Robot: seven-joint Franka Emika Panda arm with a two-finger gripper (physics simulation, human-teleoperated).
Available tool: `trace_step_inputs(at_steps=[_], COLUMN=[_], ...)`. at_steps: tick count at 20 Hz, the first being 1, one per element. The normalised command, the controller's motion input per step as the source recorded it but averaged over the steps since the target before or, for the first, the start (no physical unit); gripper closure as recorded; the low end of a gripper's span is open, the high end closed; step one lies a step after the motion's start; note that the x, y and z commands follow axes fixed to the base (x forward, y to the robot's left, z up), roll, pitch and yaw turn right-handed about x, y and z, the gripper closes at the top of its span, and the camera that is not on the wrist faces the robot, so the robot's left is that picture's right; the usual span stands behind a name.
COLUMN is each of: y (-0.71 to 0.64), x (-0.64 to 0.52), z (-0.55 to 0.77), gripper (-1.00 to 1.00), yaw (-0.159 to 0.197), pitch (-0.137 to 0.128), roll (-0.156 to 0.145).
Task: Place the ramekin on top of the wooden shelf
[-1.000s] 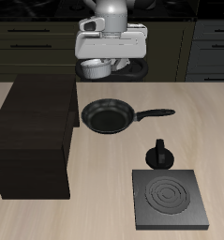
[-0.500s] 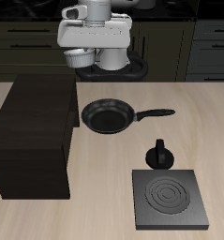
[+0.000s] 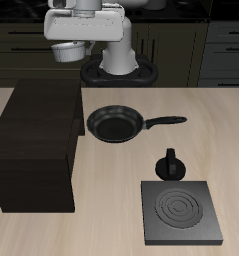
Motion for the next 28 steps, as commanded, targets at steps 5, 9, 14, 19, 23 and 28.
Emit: trace_step_inputs(at_steps=[5,9,14,19,23,28], y=[-0.30,-0.29,-0.28,-0.28,-0.32,-0.04], x=[-0.02,0.05,0.02,0.04,0.11,0.16], z=[0.13,0.00,0.01,0.01,-0.07,0.00], gripper=[1.00,1.00,1.00,1.00,1.00,1.00], yaw=[-0.005,-0.002,-0.029,-0.014,-0.026,-0.038], pitch=[-0.006,0.008,0.000,-0.015,0.024,0.005], roll=[-0.015,0.001,-0.018,-0.036,-0.018,-0.014])
